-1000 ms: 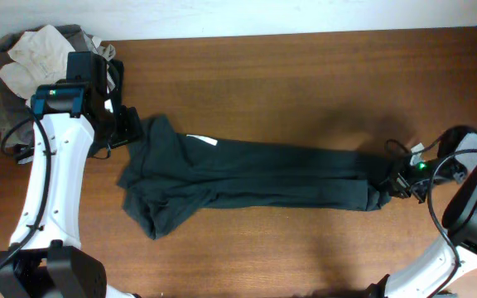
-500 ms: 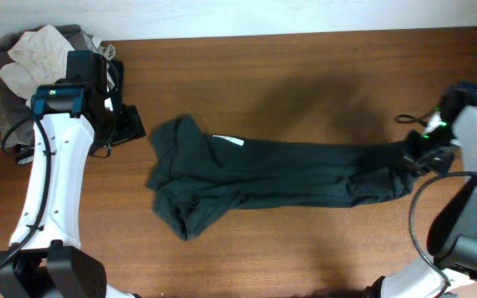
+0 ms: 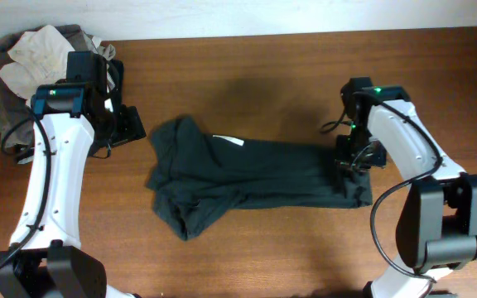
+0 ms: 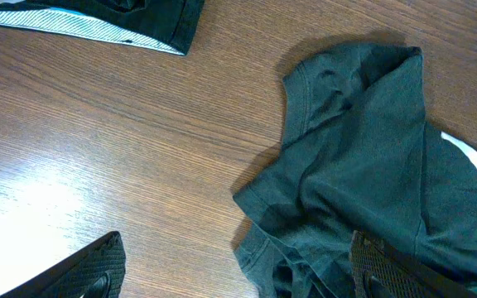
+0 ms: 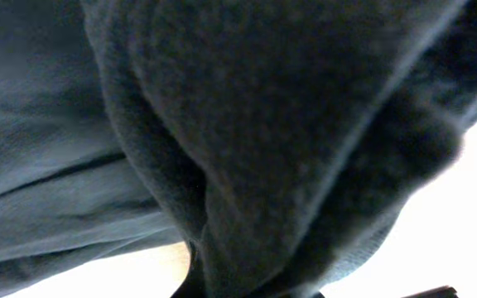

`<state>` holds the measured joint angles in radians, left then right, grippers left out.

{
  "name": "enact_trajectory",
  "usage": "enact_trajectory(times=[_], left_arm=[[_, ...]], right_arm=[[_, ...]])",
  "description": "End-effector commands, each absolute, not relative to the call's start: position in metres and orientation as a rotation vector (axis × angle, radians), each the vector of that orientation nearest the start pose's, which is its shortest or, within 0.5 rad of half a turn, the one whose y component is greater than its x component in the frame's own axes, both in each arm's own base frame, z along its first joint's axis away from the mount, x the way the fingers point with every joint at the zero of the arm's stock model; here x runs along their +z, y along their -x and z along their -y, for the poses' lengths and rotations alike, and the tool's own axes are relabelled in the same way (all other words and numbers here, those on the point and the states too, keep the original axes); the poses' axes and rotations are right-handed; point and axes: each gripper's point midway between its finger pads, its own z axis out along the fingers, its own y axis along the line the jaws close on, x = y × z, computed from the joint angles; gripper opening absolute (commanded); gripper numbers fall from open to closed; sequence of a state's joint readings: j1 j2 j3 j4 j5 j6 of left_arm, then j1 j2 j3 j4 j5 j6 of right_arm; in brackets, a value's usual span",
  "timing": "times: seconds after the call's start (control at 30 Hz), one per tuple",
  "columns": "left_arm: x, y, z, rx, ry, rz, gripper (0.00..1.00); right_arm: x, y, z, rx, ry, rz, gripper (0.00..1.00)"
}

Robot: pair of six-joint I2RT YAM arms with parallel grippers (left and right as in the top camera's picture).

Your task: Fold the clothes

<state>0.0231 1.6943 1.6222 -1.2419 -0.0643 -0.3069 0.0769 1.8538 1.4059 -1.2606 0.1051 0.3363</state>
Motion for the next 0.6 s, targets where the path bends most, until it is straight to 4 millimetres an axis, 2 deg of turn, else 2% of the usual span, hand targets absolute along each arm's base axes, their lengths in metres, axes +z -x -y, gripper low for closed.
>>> enact_trajectory(times=[0.0, 0.03, 0.07, 0.1, 0.13, 0.17, 0.3, 0.37, 0.47, 0.57], left_arm=[[0.175, -0.362, -0.021, 0.05, 0.479, -2.854, 0.86], [0.176, -0.362, -0.021, 0.05, 0.479, -2.854, 0.86], [0.176, -0.362, -0.021, 0.05, 0.479, -2.854, 0.86], [0.176, -0.362, -0.021, 0.05, 0.479, -2.854, 0.86], [0.175, -0.362, -0.021, 0.05, 0.479, -2.854, 0.87], [0.175, -0.362, -0.021, 0.05, 0.479, -2.854, 0.92], [0.175, -0.362, -0.021, 0.05, 0.479, -2.855, 0.93], [0.175, -0.362, -0.021, 0.05, 0.479, -2.855, 0.93], [0.175, -0.361, -0.021, 0.051, 0.48, -2.856, 0.93], [0.175, -0.361, -0.021, 0.051, 0.479, -2.856, 0.93]], right_arm=[[0.075, -0.305, -0.023, -0.232, -0.327, -3.221, 0.08], [0.075, -0.304, -0.028, -0.233, -0.302, -3.222, 0.1], [0.075, -0.304, -0.032, -0.233, -0.282, -3.222, 0.17], [0.075, -0.303, -0.037, -0.234, -0.254, -3.223, 0.45], [0.075, -0.303, -0.04, -0.235, -0.236, -3.225, 0.6], [0.074, -0.302, -0.046, -0.227, -0.213, -3.228, 0.7], [0.073, -0.306, -0.063, -0.127, -0.187, -3.221, 0.69], [0.077, -0.309, -0.068, -0.079, -0.193, -3.214, 0.63], [0.097, -0.319, -0.067, -0.043, -0.213, -3.182, 0.6], [0.119, -0.328, -0.054, -0.028, -0.262, -3.143, 0.61]])
